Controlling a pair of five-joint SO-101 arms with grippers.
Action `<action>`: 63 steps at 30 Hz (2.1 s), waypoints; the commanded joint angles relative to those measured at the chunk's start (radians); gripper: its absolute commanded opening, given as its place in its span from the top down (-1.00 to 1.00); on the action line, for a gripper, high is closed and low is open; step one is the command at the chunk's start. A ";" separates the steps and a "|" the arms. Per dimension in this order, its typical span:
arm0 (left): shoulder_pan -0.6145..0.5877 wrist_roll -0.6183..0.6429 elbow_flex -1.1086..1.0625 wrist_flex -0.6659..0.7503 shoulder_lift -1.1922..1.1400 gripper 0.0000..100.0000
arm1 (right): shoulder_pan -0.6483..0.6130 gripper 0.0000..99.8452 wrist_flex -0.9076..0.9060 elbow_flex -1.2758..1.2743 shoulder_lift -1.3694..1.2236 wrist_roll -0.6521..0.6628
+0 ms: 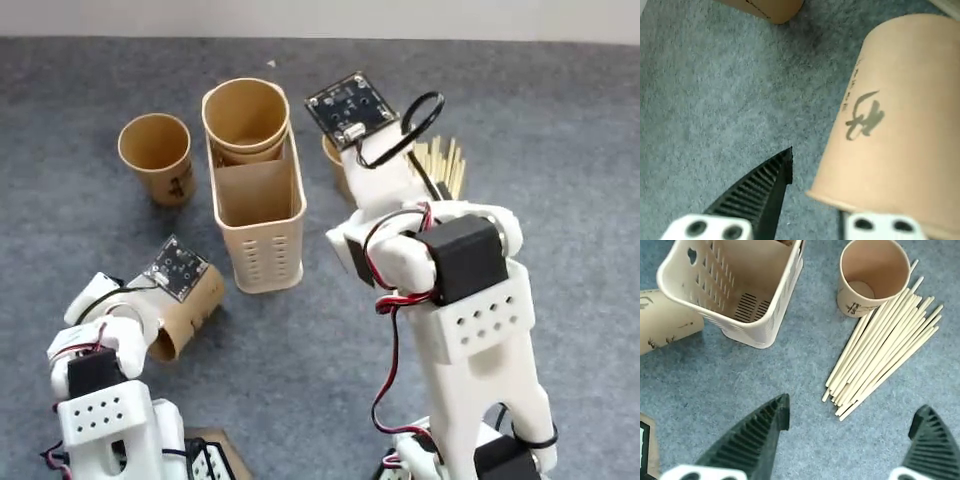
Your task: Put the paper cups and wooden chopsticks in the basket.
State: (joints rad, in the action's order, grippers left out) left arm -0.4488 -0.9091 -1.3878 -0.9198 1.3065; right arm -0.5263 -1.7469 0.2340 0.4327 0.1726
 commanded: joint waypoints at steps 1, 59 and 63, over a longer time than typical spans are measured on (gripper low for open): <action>0.008 0.011 0.044 0.014 0.012 0.97 | 0.013 0.26 -0.010 0.002 0.035 0.009; 0.588 1.392 2.011 -0.850 -1.090 0.99 | 0.182 0.26 0.802 -1.503 0.978 -0.032; 0.587 1.395 2.006 -0.853 -1.127 0.95 | 0.182 0.26 0.802 -1.504 0.978 -0.032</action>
State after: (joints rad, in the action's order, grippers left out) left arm 0.1220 0.4657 0.6191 -1.7653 0.1818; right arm -0.3514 -0.9597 -1.2758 1.3993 0.1404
